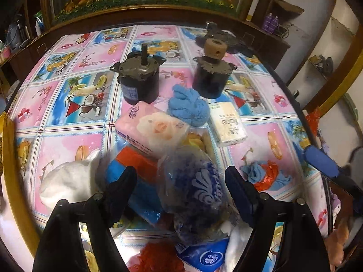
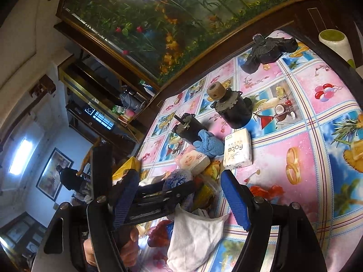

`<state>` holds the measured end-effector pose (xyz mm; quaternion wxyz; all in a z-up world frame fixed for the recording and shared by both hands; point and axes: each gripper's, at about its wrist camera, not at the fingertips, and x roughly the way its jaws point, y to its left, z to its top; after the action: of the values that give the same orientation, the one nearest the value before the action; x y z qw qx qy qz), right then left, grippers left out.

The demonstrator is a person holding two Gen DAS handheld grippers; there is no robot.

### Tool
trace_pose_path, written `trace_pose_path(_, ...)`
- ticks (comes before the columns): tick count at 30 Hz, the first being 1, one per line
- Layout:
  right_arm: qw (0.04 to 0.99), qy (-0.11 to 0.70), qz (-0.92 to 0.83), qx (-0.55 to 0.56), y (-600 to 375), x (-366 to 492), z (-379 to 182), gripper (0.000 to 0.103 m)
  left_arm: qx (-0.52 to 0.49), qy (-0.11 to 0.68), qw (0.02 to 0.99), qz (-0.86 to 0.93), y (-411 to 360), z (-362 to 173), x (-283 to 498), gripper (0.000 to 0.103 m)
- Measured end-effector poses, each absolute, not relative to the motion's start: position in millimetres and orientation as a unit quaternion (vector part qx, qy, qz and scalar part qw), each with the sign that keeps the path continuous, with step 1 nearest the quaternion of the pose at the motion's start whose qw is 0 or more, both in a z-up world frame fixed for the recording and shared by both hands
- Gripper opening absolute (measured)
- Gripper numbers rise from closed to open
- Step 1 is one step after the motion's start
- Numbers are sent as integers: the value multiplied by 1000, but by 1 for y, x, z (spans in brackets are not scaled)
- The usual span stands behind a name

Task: Organize soft objects
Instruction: 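Grasp the blue-patterned plastic bag with the left tool while the right tool returns to the table, then grasp the white cloth with the right tool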

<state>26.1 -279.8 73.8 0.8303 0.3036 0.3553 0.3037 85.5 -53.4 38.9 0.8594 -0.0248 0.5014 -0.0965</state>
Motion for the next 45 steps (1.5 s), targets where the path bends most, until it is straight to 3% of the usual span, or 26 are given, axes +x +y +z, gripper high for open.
trace_pose_path(1,830,356,303,306,-281,26,73,79,-32,506,856,-101,-53,35,86,54)
trace_pose_path(2,829,357,301,308,-281,26,73,79,-37,499,860,-102,-53,36,84,52)
trace_pose_path(3,828,358,301,309,-281,27,72,79,-38,492,864,-102,-52,39,82,42)
trace_pose_path(15,809,441,311,231,-238,10,46,83,-70,439,889,-112,4,72,10,43)
trace_pose_path(27,779,478,338,223,-222,-19,20,83,-89,439,885,-130,27,57,-26,43)
trace_pose_path(28,776,480,341,226,-219,-19,18,72,-89,439,885,-130,28,56,-28,43)
trace_pose_path(29,773,483,342,227,-217,-20,16,43,-89,438,885,-130,29,56,-30,43)
trace_pose_path(31,769,491,338,230,-216,-21,11,12,-88,437,886,-128,31,55,-33,43)
trace_pose_path(45,837,407,324,168,-206,-41,63,9,-77,413,901,-111,44,62,-48,43)
